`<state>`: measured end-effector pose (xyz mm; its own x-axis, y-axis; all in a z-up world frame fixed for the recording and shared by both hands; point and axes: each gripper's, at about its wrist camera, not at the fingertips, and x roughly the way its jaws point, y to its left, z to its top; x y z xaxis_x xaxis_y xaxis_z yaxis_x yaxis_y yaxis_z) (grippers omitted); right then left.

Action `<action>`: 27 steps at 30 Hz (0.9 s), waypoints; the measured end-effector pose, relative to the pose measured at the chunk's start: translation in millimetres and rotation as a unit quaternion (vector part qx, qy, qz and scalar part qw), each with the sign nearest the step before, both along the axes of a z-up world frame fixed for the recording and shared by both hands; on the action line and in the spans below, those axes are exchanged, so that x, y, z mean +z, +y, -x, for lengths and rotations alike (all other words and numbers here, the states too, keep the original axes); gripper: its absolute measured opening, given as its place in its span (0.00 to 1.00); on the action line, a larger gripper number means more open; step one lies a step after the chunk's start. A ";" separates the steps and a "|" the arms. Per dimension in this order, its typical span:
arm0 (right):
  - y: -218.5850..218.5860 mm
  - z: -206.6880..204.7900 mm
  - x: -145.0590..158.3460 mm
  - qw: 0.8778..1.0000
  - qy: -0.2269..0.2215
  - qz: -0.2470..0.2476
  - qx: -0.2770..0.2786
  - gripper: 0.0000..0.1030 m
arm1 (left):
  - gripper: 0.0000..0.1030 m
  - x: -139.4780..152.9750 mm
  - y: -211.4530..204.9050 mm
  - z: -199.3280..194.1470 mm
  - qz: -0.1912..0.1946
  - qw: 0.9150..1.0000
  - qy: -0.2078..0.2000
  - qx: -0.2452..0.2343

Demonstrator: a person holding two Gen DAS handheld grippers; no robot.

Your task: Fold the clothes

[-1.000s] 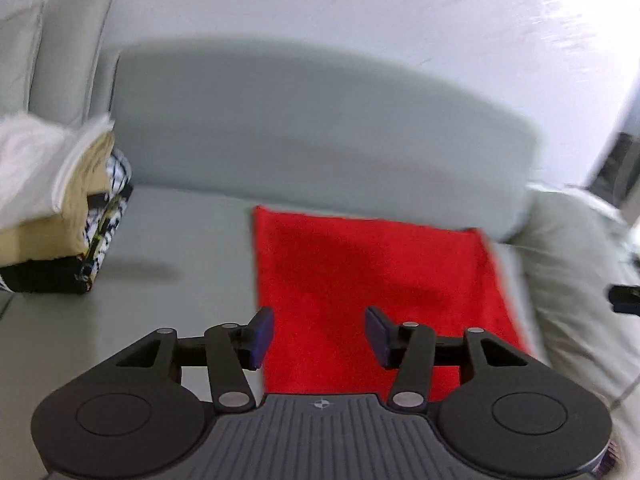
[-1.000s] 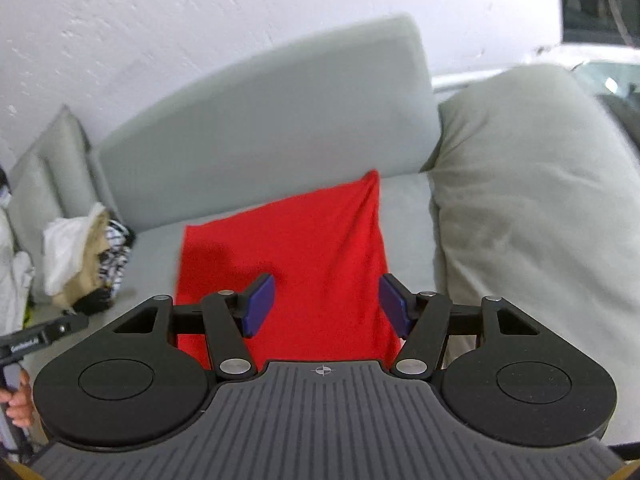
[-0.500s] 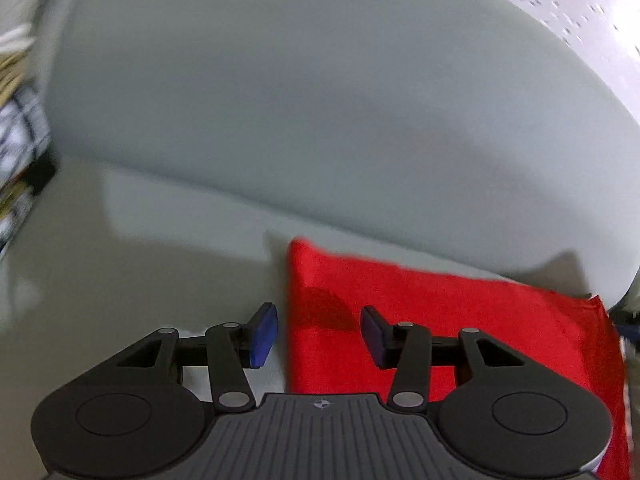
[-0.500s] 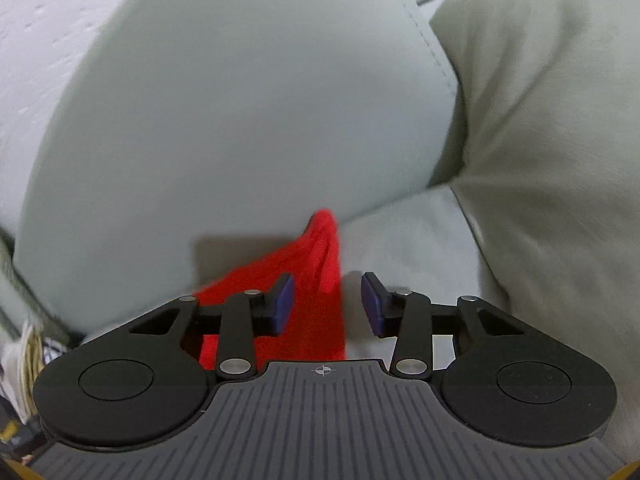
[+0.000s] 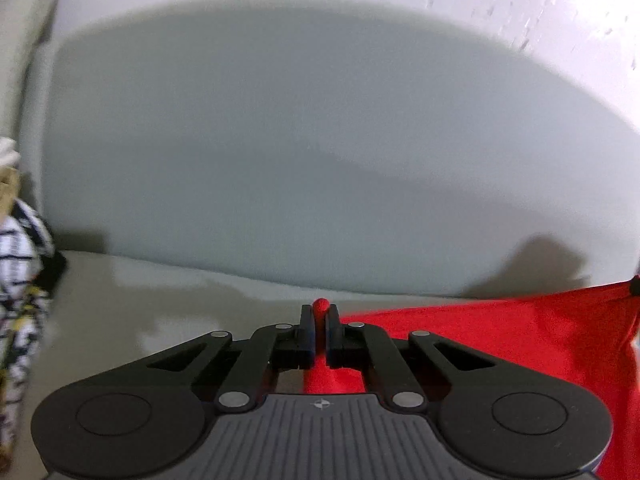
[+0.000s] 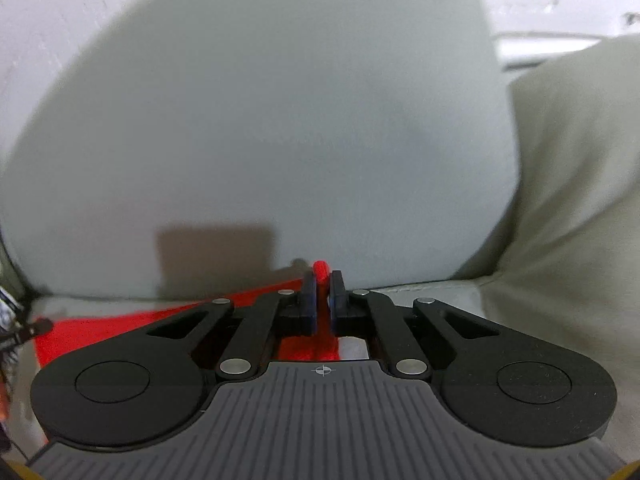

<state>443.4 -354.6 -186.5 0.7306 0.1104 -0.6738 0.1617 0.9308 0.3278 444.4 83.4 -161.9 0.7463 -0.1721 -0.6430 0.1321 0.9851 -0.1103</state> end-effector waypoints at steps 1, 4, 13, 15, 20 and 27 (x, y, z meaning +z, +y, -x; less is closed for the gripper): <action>0.8 11.4 13.2 1.000 -0.006 -0.005 -0.006 0.05 | 0.02 11.7 1.9 13.0 0.002 1.000 -0.007 -0.001; 1.4 53.1 53.9 0.999 -0.009 -0.038 -0.023 0.05 | 0.02 51.9 9.3 63.0 0.008 0.999 -0.035 -0.010; -10.0 259.0 125.5 0.991 0.021 -0.127 -0.047 0.05 | 0.02 96.2 40.5 253.1 0.091 0.996 -0.017 -0.009; -14.7 307.4 115.2 0.986 0.037 -0.151 -0.054 0.05 | 0.02 83.1 43.5 289.4 0.093 0.995 0.027 0.007; -9.6 368.6 47.2 0.982 0.104 -0.147 -0.063 0.05 | 0.02 32.8 28.2 346.3 0.041 0.993 0.103 0.048; 0.4 405.8 22.2 0.983 0.102 -0.124 -0.084 0.05 | 0.02 28.8 8.1 382.2 -0.039 0.996 0.063 0.048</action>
<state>37.6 -354.2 -164.3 0.6058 0.1789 -0.7753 0.3923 0.7806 0.4866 62.2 91.5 -133.1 0.6701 -0.0496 -0.7406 0.0259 0.9987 -0.0434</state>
